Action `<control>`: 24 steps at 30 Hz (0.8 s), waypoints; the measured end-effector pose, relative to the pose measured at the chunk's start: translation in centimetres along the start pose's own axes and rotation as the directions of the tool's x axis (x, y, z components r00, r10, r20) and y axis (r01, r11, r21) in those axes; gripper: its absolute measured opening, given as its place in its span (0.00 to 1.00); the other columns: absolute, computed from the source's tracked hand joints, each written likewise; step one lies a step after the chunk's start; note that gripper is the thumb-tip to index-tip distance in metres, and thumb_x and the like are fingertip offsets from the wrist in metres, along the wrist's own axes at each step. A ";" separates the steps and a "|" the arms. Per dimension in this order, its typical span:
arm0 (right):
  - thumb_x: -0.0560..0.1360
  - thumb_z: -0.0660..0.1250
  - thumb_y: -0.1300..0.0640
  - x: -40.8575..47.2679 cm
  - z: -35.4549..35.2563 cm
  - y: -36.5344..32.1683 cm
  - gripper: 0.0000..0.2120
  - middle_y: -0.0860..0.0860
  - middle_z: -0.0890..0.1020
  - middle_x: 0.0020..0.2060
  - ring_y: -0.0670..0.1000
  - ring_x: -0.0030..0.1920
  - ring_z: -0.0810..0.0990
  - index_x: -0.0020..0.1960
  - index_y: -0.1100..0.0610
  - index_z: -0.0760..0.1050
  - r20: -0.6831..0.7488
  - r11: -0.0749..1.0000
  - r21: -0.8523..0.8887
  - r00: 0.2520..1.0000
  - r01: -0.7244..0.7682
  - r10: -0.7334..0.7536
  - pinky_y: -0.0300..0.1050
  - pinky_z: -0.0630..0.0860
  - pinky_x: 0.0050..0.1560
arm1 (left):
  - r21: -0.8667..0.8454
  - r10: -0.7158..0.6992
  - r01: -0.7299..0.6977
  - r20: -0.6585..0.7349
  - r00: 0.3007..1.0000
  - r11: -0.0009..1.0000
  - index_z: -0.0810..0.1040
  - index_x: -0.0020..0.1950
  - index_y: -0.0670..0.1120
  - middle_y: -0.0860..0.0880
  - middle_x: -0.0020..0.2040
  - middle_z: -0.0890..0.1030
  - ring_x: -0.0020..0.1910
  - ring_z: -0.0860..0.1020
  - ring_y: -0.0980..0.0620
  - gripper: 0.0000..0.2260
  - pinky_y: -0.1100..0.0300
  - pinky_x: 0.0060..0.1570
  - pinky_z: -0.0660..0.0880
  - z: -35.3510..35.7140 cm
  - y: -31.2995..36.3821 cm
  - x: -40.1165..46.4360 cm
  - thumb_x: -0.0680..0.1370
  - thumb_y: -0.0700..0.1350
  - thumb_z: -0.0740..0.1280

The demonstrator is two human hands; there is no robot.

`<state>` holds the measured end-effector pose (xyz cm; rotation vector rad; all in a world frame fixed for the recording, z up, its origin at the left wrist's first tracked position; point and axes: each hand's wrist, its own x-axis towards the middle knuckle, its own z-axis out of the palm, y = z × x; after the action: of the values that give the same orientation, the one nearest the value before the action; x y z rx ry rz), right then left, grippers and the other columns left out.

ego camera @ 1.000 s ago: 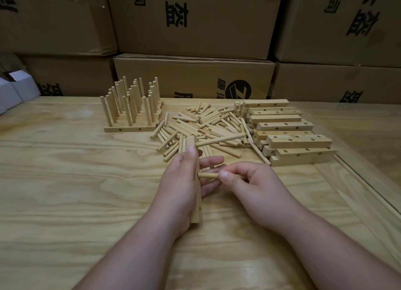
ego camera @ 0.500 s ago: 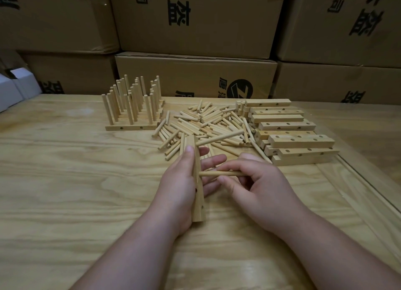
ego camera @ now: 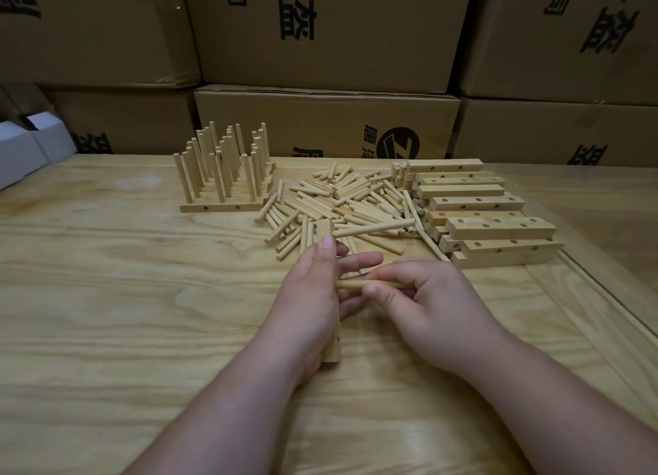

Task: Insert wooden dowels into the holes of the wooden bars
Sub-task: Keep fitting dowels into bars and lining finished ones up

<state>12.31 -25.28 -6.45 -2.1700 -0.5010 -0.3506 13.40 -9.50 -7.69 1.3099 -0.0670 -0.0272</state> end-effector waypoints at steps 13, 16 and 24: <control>0.77 0.72 0.56 0.0 -0.6 -1.2 0.07 0.37 0.86 0.40 0.36 0.43 0.83 0.44 0.44 0.85 0.116 0.964 0.172 0.976 -0.202 0.184 0.26 0.73 0.42 | 0.007 0.055 -0.055 0.017 0.998 0.998 0.73 0.60 0.49 0.50 0.53 0.87 0.51 0.86 0.45 0.17 0.51 0.51 0.82 0.0 0.1 -0.4 0.85 0.58 0.53; 0.76 0.74 0.57 0.2 -0.7 -1.3 0.07 0.40 0.86 0.40 0.36 0.40 0.83 0.48 0.45 0.85 0.071 0.967 0.195 0.985 -0.166 0.155 0.27 0.74 0.41 | -0.115 0.018 -0.018 0.001 1.000 0.993 0.75 0.64 0.49 0.45 0.55 0.86 0.54 0.85 0.42 0.20 0.47 0.54 0.82 0.0 0.3 -0.3 0.84 0.59 0.53; 0.75 0.74 0.52 0.6 -0.5 -0.5 0.15 0.47 0.82 0.37 0.41 0.35 0.79 0.59 0.42 0.76 -0.114 0.863 0.488 0.971 -0.128 0.209 0.34 0.76 0.36 | -0.288 -0.050 0.007 -0.144 0.988 0.958 0.82 0.58 0.46 0.48 0.40 0.82 0.34 0.77 0.52 0.12 0.57 0.31 0.75 0.3 0.2 0.0 0.84 0.48 0.61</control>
<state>12.58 -25.28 -5.59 -1.6696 -0.2642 -0.2697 13.42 -9.72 -7.46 1.0182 0.0825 0.0360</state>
